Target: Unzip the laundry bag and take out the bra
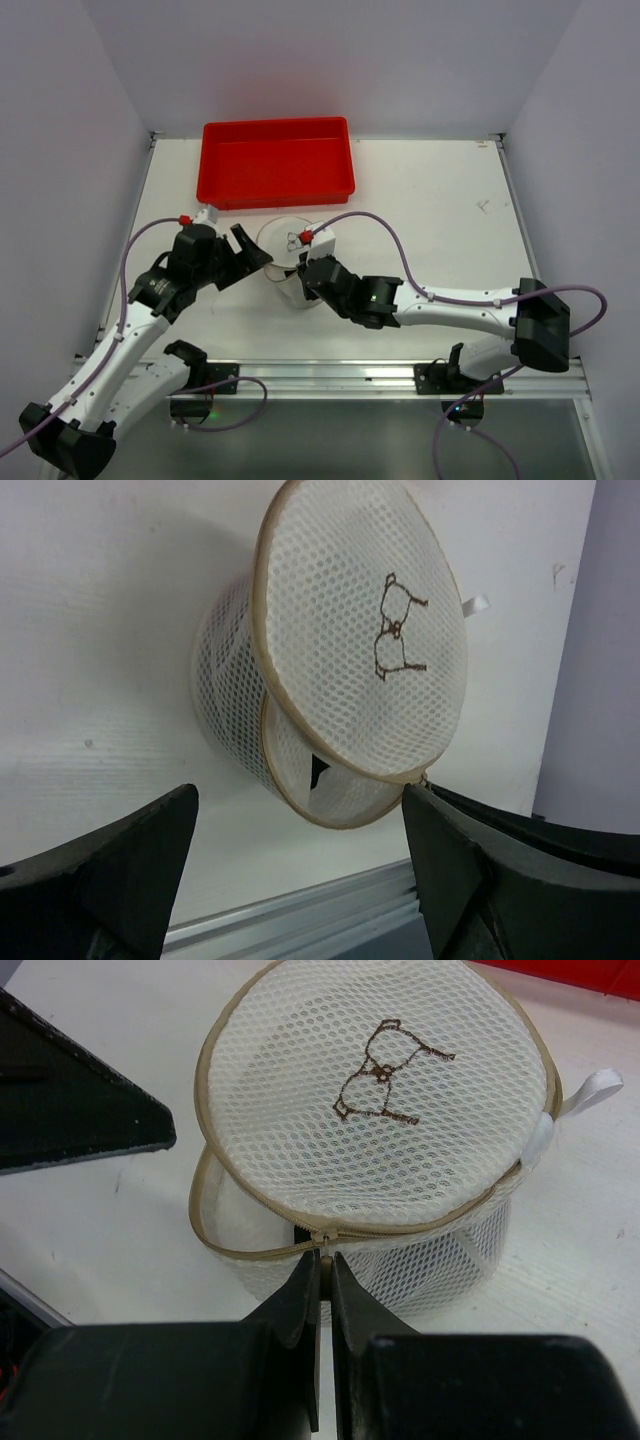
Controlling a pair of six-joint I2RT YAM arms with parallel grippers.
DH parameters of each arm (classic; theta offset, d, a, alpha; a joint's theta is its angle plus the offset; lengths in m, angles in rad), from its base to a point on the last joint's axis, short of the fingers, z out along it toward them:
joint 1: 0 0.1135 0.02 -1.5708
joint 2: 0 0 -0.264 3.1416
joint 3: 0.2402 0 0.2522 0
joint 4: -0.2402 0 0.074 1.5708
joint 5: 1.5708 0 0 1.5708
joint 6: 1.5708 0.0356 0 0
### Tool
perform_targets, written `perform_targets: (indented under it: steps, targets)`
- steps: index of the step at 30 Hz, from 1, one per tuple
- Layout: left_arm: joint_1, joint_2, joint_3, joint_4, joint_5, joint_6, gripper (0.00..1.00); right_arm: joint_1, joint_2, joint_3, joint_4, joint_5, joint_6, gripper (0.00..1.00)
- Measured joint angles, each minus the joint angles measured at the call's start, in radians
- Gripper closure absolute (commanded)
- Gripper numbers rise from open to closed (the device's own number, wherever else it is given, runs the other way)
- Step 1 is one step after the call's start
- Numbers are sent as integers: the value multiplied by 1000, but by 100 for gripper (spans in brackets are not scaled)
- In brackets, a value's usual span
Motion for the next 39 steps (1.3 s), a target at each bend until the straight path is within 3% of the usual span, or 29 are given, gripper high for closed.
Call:
perform_targets:
  steps: [4, 11, 18, 22, 33, 39]
  targets:
    - [0, -51, -90, 39, 71, -108, 4, 0, 14, 4, 5, 6, 6, 100]
    - [0, -23, -155, 112, 136, -225, 2, 0, 27, 4, 21, 6, 11, 100]
    - [0, 26, -159, 193, 156, -285, 2, 0, 58, 5, 37, 6, 11, 100]
    - [0, 68, -159, 236, 163, -297, 8, 2, 63, 6, 40, 5, 11, 100]
    - [0, 97, -224, 348, 170, -322, 46, 13, 63, 6, 68, -1, 11, 100]
    - [0, 119, -247, 431, 185, -331, 88, 20, 54, 5, 78, -13, 11, 100]
